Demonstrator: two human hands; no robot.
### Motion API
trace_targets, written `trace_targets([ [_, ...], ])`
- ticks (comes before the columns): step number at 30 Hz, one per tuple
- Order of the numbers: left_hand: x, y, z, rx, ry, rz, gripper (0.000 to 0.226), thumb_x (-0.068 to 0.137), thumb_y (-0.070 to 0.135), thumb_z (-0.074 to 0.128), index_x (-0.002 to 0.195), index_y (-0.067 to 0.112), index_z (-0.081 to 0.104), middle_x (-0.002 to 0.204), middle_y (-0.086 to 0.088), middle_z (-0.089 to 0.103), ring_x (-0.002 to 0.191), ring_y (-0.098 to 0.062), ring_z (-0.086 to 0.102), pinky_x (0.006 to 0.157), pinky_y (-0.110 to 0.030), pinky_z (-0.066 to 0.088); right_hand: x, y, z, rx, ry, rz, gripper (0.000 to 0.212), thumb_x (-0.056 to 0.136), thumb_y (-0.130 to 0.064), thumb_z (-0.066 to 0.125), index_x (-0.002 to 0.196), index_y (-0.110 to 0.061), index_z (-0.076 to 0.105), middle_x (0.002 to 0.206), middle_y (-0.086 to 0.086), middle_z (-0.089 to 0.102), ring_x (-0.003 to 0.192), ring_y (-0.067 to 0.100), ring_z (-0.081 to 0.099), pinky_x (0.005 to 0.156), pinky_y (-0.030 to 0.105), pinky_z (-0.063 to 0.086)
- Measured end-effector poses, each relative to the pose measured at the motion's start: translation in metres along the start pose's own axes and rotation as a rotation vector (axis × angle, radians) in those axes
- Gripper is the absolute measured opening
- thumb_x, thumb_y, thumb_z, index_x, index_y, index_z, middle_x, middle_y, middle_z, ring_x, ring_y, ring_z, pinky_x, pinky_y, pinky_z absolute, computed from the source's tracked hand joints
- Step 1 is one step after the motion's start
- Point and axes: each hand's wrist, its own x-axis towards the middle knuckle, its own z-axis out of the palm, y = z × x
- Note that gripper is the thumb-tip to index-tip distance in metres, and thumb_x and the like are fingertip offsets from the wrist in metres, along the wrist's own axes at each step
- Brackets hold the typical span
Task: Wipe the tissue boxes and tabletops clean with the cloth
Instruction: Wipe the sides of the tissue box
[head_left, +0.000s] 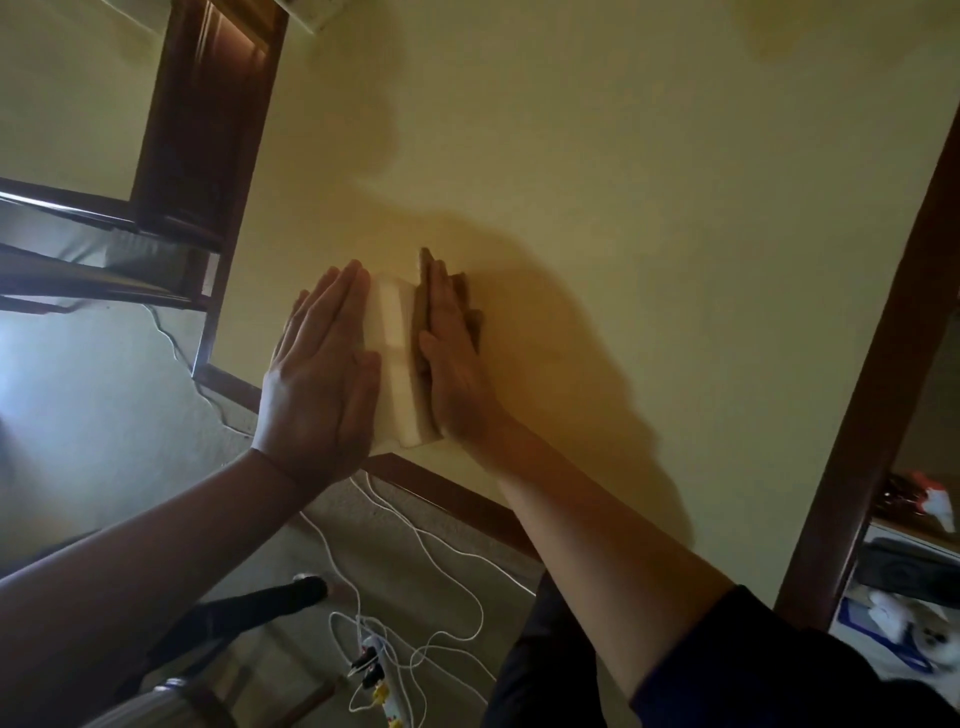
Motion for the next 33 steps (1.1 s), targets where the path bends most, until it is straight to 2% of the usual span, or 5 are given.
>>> trace_targets([
  [6, 0.0, -0.001, 0.001, 0.01, -0.004, 0.001, 0.061, 0.106, 0.035, 0.034, 0.158, 0.002, 0.037, 0.164, -0.011, 0.037, 0.155, -0.026, 0.032, 0.124, -0.057, 0.029, -0.049, 0.006, 0.008, 0.081, 0.009, 0.042, 0.067, 0.106, -0.031, 0.026, 0.169, -0.021, 0.006, 0.177, -0.01, 0.002, 0.162, 0.004, -0.002, 0.132, 0.052, 0.006],
  [13, 0.002, -0.001, 0.001, -0.013, 0.008, 0.001, 0.058, 0.105, 0.029, 0.036, 0.155, 0.0, 0.04, 0.163, -0.013, 0.04, 0.154, -0.028, 0.033, 0.123, -0.059, 0.028, -0.086, -0.018, 0.019, 0.067, 0.014, -0.067, 0.06, 0.109, -0.026, 0.023, 0.167, -0.019, 0.009, 0.177, -0.005, 0.006, 0.162, 0.007, -0.001, 0.132, 0.052, 0.003],
  [23, 0.002, -0.003, 0.001, -0.032, 0.013, 0.013, 0.057, 0.105, 0.027, 0.038, 0.154, -0.001, 0.042, 0.161, -0.015, 0.041, 0.153, -0.028, 0.034, 0.122, -0.06, 0.029, -0.008, -0.025, 0.01, -0.017, 0.039, -0.235, 0.063, 0.106, -0.017, 0.028, 0.167, -0.005, 0.018, 0.176, 0.006, 0.014, 0.163, 0.013, 0.004, 0.132, 0.052, 0.005],
  [29, 0.001, -0.003, 0.001, -0.025, 0.014, 0.011, 0.059, 0.105, 0.029, 0.037, 0.156, 0.0, 0.039, 0.162, -0.015, 0.039, 0.153, -0.03, 0.034, 0.121, -0.061, 0.03, -0.003, 0.008, 0.0, -0.049, 0.028, -0.122, 0.061, 0.11, -0.023, 0.027, 0.169, -0.013, 0.012, 0.177, 0.001, 0.007, 0.159, -0.002, -0.007, 0.132, 0.038, -0.007],
  [33, 0.001, -0.002, 0.001, -0.026, -0.003, -0.005, 0.06, 0.105, 0.03, 0.036, 0.158, 0.002, 0.037, 0.164, -0.014, 0.038, 0.154, -0.029, 0.032, 0.121, -0.061, 0.029, -0.035, 0.016, 0.002, 0.005, 0.002, -0.037, 0.062, 0.111, -0.029, 0.026, 0.169, -0.016, 0.008, 0.178, -0.006, 0.003, 0.163, 0.011, -0.008, 0.132, 0.053, -0.001],
])
